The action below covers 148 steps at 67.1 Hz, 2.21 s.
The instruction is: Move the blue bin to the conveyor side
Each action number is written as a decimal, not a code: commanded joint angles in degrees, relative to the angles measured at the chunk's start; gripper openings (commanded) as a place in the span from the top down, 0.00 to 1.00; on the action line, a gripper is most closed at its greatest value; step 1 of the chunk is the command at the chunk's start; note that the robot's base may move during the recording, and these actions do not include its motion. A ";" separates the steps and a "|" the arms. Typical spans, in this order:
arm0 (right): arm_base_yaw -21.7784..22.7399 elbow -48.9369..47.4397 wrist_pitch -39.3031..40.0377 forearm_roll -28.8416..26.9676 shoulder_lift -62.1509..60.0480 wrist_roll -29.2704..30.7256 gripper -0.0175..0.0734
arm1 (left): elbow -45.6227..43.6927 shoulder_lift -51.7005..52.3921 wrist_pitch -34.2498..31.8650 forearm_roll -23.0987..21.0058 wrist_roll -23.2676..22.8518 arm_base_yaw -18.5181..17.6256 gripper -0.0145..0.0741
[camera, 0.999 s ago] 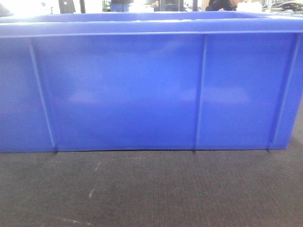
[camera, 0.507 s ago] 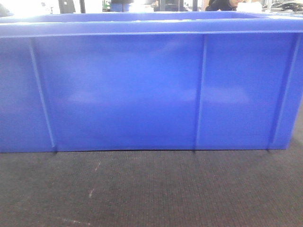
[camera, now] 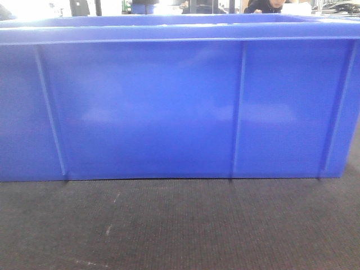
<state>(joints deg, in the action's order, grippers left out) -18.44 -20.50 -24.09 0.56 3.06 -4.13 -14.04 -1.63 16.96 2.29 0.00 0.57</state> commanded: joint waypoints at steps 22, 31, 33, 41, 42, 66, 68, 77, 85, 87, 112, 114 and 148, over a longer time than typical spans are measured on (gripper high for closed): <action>0.02 0.10 1.53 0.27 -0.30 0.08 0.88 | 14.04 1.63 -16.57 -0.82 1.07 1.50 0.84; 0.02 0.10 1.53 0.27 -0.30 0.08 0.88 | 14.04 1.63 -16.57 -0.82 1.07 1.50 0.84; 0.02 0.10 1.53 0.27 -0.30 0.08 0.88 | 14.04 1.63 -16.57 -0.82 1.07 1.50 0.84; 0.02 0.10 1.53 0.27 -0.30 0.08 0.88 | 14.04 1.63 -16.57 -0.82 1.07 1.50 0.84; 0.02 0.10 1.53 0.27 -0.30 0.08 0.88 | 14.04 1.63 -16.57 -0.82 1.07 1.50 0.84; 0.02 0.10 1.53 0.27 -0.30 0.08 0.88 | 14.04 1.63 -16.57 -0.82 1.07 1.50 0.84; 0.02 0.10 1.53 0.27 -0.30 0.08 0.88 | 14.04 1.63 -16.57 -0.82 1.07 1.50 0.84; 0.02 0.10 1.53 0.27 -0.30 0.08 0.88 | 14.04 1.63 -16.57 -0.82 1.07 1.50 0.84; 0.02 0.10 1.83 0.27 -0.30 0.08 0.88 | 14.04 1.63 -16.57 -0.82 1.07 1.50 0.84; 0.02 0.10 2.20 0.27 -0.30 0.08 0.88 | 14.04 1.63 -16.57 -0.82 1.07 1.50 0.84; 10.85 7.57 13.58 -7.59 -0.42 10.73 0.88 | 14.04 1.63 -16.57 -0.82 1.07 1.50 0.84; 11.63 8.83 14.77 -7.89 -0.42 10.73 0.88 | 14.04 1.63 -16.57 -0.82 1.07 1.50 0.84; 14.72 20.50 23.32 -8.19 -3.06 11.10 0.88 | 14.04 1.63 -16.57 -0.82 1.07 1.50 0.84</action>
<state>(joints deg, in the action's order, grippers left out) -4.70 -0.03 -2.48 -7.20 0.45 6.37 0.14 -0.24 1.31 1.72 0.91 1.97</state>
